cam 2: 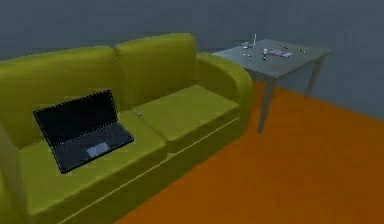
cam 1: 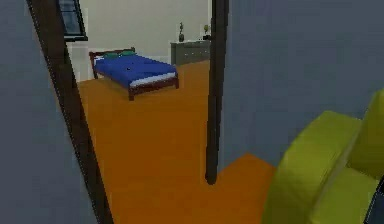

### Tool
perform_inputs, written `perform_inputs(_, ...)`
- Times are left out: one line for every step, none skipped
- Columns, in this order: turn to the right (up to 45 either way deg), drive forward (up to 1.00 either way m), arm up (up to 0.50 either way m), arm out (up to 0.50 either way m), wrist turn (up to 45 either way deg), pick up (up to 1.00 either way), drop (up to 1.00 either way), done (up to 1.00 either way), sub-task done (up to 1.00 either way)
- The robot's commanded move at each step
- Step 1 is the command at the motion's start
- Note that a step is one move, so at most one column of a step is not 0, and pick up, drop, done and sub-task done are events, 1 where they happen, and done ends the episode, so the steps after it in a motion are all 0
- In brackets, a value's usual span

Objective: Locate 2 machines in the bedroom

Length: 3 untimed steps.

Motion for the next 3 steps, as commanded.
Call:
perform_inputs(0.0,0.55,0.0,0.0,0.0,0.0,0.0,0.0,0.0)
perform_inputs(-12.0,0.0,0.0,0.0,0.0,0.0,0.0,0.0,0.0)
perform_inputs(0.0,0.6,0.0,0.0,0.0,0.0,0.0,0.0,0.0)
